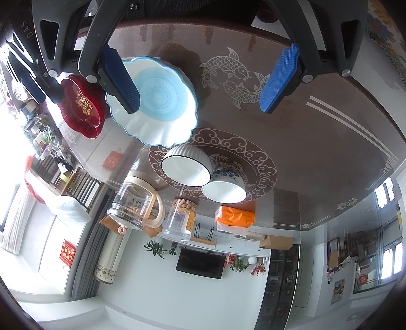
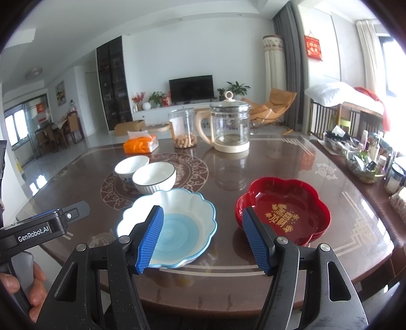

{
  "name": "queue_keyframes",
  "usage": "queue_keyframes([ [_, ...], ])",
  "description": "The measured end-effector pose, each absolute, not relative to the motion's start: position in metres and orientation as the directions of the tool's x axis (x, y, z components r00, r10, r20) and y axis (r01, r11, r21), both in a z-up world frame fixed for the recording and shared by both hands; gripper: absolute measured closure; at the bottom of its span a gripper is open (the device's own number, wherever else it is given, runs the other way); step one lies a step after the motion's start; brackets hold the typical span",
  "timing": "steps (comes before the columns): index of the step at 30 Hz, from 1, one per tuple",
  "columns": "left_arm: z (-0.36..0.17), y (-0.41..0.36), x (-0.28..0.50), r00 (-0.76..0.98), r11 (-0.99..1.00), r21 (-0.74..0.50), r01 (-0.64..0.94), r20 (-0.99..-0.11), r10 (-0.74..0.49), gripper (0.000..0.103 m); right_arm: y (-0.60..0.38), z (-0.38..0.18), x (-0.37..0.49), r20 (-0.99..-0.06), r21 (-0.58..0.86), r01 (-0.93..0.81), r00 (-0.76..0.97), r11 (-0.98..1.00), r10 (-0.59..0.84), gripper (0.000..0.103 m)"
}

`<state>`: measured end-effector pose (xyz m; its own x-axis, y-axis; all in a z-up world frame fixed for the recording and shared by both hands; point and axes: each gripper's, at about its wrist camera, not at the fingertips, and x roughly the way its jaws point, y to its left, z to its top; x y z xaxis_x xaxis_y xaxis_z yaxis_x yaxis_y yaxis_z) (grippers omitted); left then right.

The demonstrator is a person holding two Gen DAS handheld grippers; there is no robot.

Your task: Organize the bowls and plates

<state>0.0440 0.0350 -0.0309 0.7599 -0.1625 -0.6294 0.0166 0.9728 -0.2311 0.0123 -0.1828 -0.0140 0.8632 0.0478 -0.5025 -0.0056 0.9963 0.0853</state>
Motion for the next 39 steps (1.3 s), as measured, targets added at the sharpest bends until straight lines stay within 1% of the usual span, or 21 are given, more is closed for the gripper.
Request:
queue_keyframes([
  [1, -0.031, 0.035, 0.044, 0.759, 0.973, -0.228, 0.017, -0.631, -0.161, 0.008, -0.183, -0.014, 0.012, -0.502, 0.085, -0.006, 0.864, 0.996, 0.048, 0.029],
  [6, -0.034, 0.036, 0.046, 0.745, 0.974, -0.226, 0.007, -0.648, -0.156, 0.008, -0.183, -0.014, 0.011, -0.503, 0.082, 0.000, 0.863, 0.997, 0.042, 0.029],
  [10, -0.038, 0.041, 0.047, 0.736, 0.979, -0.202, -0.035, -0.668, -0.111, 0.008, -0.186, -0.015, 0.010, -0.510, 0.081, 0.017, 0.860, 0.997, 0.027, 0.029],
  [15, -0.043, 0.050, 0.050, 0.720, 0.976, -0.207, -0.063, -0.687, -0.099, 0.008, -0.187, -0.021, 0.012, -0.534, 0.081, 0.027, 0.845, 0.996, 0.020, 0.029],
  [19, -0.045, 0.050, 0.051, 0.714, 0.982, -0.173, -0.078, -0.697, -0.066, 0.008, -0.187, -0.020, 0.011, -0.534, 0.082, 0.027, 0.845, 0.996, 0.021, 0.029],
  [31, -0.050, 0.044, 0.054, 0.686, 0.992, -0.097, -0.077, -0.728, -0.018, 0.008, -0.183, -0.021, 0.011, -0.548, 0.082, 0.015, 0.836, 0.997, 0.032, 0.029],
  [39, -0.054, 0.046, 0.057, 0.673, 0.993, -0.080, -0.083, -0.740, -0.003, 0.008, -0.178, -0.024, 0.013, -0.562, 0.070, 0.002, 0.826, 0.998, 0.037, 0.029],
])
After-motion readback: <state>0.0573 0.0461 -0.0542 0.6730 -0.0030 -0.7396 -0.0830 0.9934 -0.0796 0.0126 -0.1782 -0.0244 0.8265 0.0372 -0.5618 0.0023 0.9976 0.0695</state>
